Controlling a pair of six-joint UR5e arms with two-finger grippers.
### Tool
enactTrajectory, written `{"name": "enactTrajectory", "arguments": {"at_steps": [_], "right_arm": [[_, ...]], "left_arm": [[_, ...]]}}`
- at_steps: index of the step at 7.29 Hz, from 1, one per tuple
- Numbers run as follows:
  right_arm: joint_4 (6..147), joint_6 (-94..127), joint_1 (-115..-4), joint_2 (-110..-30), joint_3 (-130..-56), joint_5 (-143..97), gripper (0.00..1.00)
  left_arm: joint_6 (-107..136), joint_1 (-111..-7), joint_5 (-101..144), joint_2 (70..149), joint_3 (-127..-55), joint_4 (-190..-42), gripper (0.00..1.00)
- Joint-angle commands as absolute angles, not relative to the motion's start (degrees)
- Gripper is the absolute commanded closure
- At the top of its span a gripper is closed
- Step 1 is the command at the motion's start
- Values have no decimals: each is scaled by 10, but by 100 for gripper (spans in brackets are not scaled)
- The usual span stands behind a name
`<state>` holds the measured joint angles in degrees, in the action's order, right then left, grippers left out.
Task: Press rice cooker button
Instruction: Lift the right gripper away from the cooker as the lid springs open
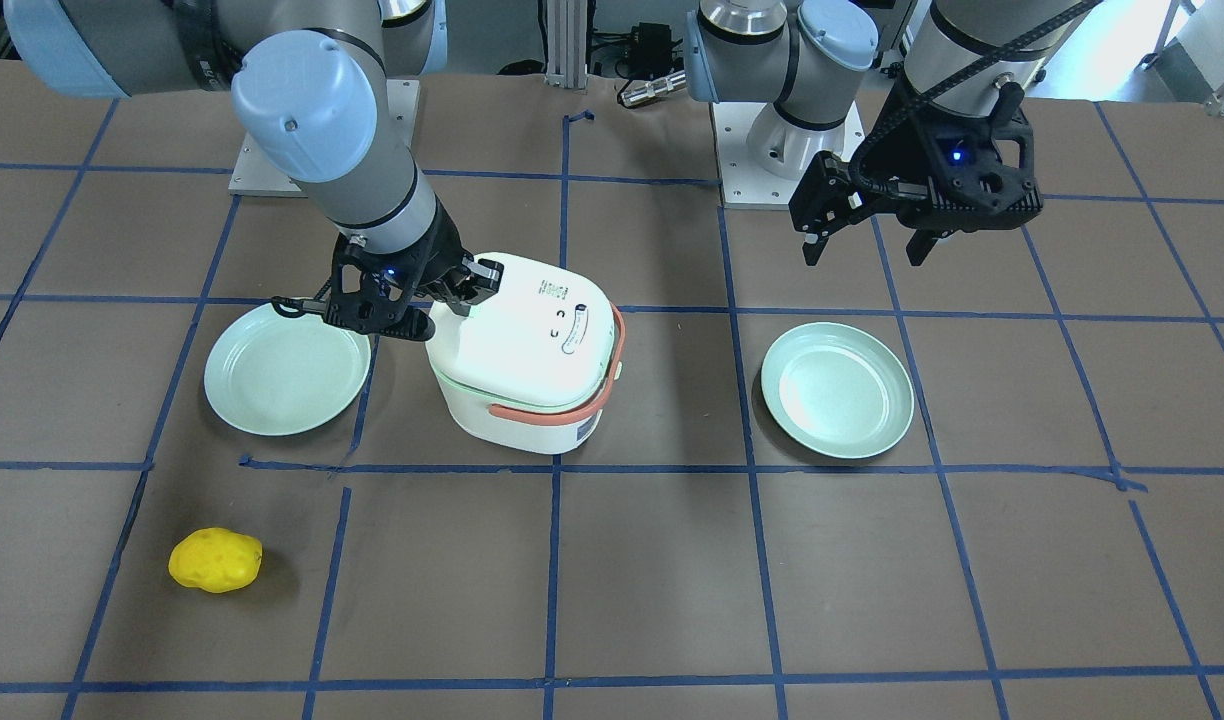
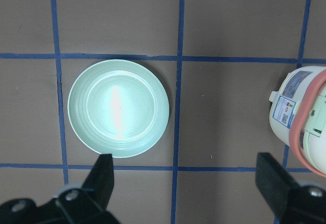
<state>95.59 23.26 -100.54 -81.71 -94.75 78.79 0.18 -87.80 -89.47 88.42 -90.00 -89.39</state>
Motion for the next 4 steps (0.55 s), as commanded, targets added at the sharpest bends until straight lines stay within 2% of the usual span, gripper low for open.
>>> {"name": "enactTrajectory", "arguments": {"at_steps": [1, 4], "right_arm": [[951, 268, -1005, -824, -888, 809, 1], [914, 258, -992, -824, -819, 852, 0]], "left_arm": [[3, -878, -895, 884, -900, -894, 0], [3, -878, -895, 884, -900, -894, 0]]}}
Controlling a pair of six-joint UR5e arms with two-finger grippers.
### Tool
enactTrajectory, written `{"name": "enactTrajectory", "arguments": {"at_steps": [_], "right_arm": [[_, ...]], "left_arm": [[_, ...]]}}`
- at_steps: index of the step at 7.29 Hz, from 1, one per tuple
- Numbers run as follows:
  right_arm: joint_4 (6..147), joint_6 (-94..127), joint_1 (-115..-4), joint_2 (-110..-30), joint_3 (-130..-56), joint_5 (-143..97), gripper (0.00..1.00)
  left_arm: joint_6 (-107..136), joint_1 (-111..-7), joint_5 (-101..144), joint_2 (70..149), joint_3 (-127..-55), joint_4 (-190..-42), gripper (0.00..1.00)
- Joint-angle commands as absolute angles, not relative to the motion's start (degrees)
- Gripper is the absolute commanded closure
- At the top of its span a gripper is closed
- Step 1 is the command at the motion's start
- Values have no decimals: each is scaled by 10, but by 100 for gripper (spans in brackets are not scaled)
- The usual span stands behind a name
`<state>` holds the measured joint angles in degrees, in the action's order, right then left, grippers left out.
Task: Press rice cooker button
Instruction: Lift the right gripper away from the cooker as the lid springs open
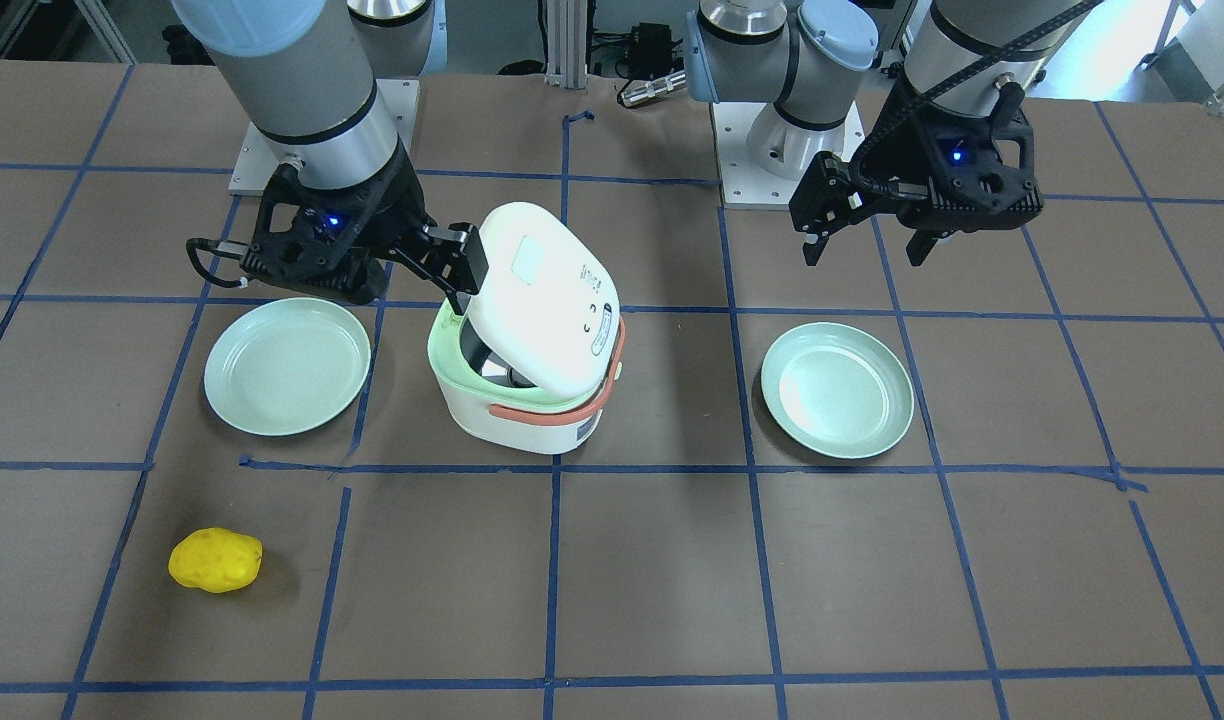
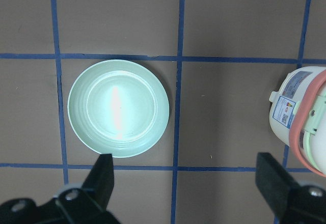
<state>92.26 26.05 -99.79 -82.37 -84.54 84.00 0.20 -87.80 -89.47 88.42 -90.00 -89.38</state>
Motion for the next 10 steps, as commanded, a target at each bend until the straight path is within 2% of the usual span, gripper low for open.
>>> {"name": "enactTrajectory", "arguments": {"at_steps": [1, 5, 10], "right_arm": [[913, 227, -990, -824, -814, 891, 0], [883, 78, -899, -844, -814, 900, 0], [867, 76, -896, -849, -818, 904, 0]], "left_arm": [[2, -878, -895, 884, -900, -894, 0], [3, -878, -895, 884, -900, -894, 0], [2, -878, -895, 884, -900, -894, 0]]}}
